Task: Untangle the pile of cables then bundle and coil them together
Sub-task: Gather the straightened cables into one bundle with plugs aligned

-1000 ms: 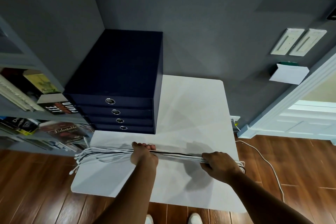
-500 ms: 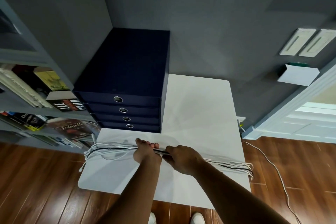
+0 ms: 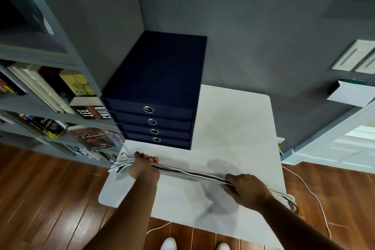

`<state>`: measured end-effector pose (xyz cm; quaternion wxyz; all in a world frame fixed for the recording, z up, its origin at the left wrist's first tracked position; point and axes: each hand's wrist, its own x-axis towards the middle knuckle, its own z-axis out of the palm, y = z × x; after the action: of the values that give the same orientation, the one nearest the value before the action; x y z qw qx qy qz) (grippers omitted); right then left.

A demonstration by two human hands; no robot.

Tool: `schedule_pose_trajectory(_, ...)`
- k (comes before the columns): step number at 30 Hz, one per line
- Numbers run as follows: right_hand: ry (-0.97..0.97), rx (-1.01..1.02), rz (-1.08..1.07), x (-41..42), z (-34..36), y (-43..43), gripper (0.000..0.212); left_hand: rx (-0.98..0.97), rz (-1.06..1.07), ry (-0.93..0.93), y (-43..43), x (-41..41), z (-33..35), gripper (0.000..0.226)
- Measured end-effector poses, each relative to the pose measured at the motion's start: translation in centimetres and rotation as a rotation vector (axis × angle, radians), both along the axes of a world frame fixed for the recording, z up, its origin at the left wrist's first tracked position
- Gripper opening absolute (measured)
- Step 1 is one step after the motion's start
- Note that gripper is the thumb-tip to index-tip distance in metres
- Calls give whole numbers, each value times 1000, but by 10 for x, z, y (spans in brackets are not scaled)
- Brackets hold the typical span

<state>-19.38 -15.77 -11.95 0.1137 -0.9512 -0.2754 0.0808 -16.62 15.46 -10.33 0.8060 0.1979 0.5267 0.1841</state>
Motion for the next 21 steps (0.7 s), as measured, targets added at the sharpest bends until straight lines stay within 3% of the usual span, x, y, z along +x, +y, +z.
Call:
schedule_pose_trajectory(4, -11, -3, -20, 0, -5, -15, 43, 3, -11, -12, -13, 2, 0, 36)
schedule_pose_trajectory(10, 61, -74, -98, 4, -7, -54, 69, -31, -86, -45, -9, 6, -4, 31)
schedule_pose_trajectory(15, 158, -148, -215, 9, -12, -61, 34, -23, -119, -45, -28, 4, 1, 29)
schedule_pose_trajectory(18, 180, -220, -242, 14, -8, -46, 34, -9, -94, -52, -35, 7, 8, 30)
schedule_pose_trajectory(21, 197, -98, -145, 19, 4, -7, 45, 5, -115, -55, -45, 11, 11, 31)
